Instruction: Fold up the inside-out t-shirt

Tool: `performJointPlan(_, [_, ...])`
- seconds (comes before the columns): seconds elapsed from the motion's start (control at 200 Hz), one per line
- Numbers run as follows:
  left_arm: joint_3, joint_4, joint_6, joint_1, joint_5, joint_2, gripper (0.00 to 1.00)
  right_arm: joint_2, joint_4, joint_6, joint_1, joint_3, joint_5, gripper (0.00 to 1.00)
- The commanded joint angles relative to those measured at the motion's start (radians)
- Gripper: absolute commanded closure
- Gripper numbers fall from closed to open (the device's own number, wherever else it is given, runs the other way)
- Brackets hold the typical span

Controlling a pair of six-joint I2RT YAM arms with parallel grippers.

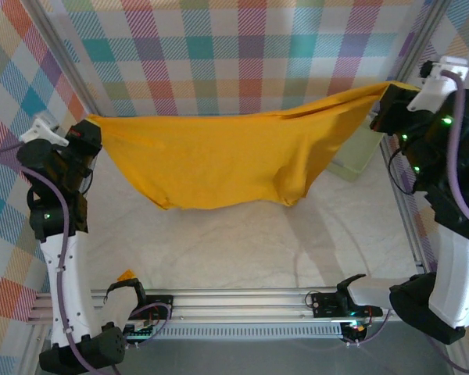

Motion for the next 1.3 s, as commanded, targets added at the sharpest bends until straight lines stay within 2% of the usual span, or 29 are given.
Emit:
performJointPlan(0.0, [0.082, 0.041, 0.017, 0.007, 0.074, -0.048, 1.00, -0.076, 0.101, -0.076, -0.005, 0.047, -0.128, 1.00])
performJointPlan(0.155, [0.135, 0.057, 0.061, 0.006, 0.136, -0.140, 1.00, -0.182, 0.229, -0.077, -0.006, 0.030, -0.244, 1.00])
performJointPlan(0.335, [0.170, 0.011, 0.086, 0.004, 0.097, -0.216, 1.00, -0.239, 0.333, -0.074, -0.006, 0.039, -0.296, 1.00])
performJointPlan(0.49, [0.158, -0.035, 0.084, 0.005, 0.044, -0.245, 1.00, -0.189, 0.368, -0.088, -0.005, 0.104, -0.322, 1.00])
performJointPlan(0.63, [0.143, -0.053, 0.091, 0.005, 0.004, -0.213, 1.00, -0.087, 0.398, -0.157, -0.005, 0.158, -0.271, 1.00])
performJointPlan(0.81, [0.093, -0.088, 0.104, 0.005, -0.033, -0.076, 1.00, 0.086, 0.405, -0.259, -0.006, 0.158, -0.189, 1.00])
performJointPlan(0.97, [0.000, -0.073, 0.098, -0.011, -0.060, 0.092, 1.00, 0.211, 0.483, -0.315, -0.006, -0.016, -0.141, 1.00])
performJointPlan(1.18, [-0.074, 0.027, 0.118, -0.059, -0.174, 0.388, 1.00, 0.456, 0.528, -0.281, -0.041, -0.129, -0.148, 1.00])
performJointPlan(1.295, [-0.043, 0.087, 0.122, -0.077, -0.184, 0.578, 1.00, 0.629, 0.522, -0.244, -0.077, -0.097, -0.163, 1.00])
